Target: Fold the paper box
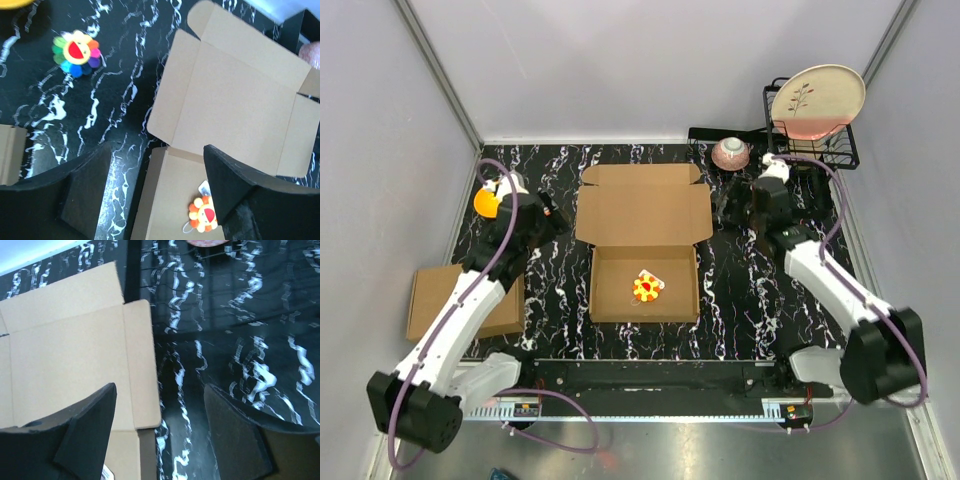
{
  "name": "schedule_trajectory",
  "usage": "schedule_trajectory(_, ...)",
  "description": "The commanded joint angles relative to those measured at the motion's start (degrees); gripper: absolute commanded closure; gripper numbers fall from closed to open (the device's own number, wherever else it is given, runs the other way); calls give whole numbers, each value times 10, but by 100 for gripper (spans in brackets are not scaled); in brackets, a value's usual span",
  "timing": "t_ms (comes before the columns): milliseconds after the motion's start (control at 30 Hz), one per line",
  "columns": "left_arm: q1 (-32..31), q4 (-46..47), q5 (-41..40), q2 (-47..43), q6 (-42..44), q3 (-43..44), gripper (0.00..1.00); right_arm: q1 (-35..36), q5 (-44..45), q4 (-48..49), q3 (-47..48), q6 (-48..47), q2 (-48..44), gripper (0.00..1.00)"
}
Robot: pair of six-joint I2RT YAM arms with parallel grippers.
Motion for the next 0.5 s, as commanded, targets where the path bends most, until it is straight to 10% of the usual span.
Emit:
schedule_trajectory(0, 21, 56, 108, 26, -3, 19, 24, -45, -202, 123, 49, 5, 89, 24)
schedule_trajectory(467, 69, 74, 130, 11, 22, -27, 24, -126, -370, 295, 96, 46, 261, 37)
